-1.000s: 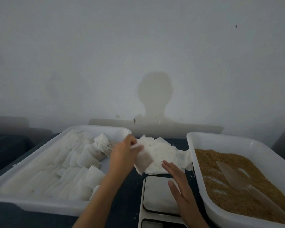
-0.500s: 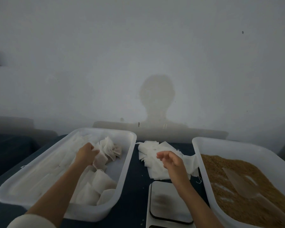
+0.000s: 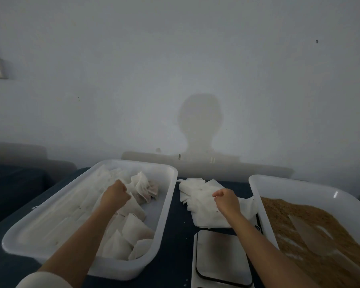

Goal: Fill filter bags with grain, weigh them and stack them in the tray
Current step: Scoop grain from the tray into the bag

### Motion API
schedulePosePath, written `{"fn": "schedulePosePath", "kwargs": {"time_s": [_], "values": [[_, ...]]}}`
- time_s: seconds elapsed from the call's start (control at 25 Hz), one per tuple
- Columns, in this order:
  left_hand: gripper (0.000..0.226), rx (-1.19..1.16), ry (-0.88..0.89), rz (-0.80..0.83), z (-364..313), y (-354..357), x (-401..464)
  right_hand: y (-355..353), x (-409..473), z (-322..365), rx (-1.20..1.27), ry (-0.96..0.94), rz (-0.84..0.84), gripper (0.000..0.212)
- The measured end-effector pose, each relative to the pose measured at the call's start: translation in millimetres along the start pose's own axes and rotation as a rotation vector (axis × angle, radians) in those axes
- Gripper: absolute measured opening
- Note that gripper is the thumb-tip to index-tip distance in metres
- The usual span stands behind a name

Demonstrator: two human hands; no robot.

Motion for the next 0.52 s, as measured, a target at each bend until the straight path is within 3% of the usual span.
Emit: {"fn": "schedulePosePath", "kwargs": {"time_s": [0.08,0.24,0.4,0.52], "values": [[0.020,-0.023,0.042,-0.123,-14.5,-15.9,-0.4,13.5,6.7,-6.0,-0.208,-0.072,0.077,0.022],[0.013,-0.107,0.137,-0.181,-45.8,-24.9,-9.0,46.3,5.9,-22.3,-0.620,-0.185,0.252,0.051],[0.013,-0.094,0.196,-0.153,-58.2,-17.6,-12.7,54.5,6.9,-17.0,-0.771,-0.304,0.147,0.055],[0.012,-0.082,0.211,-0.132,-54.6,-9.2,-13.6,54.6,8.6,-15.2,-0.712,-0.336,0.138,0.045]]}}
Point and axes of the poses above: each hand's wrist, its own x-axis towards the middle knuckle, its own y-axis out of the palm, z = x × y, the point moved 9 cm from there along x, towards the middle knuckle, and after that the axes turned 7 degrees about -z, right-handed, at the moved point
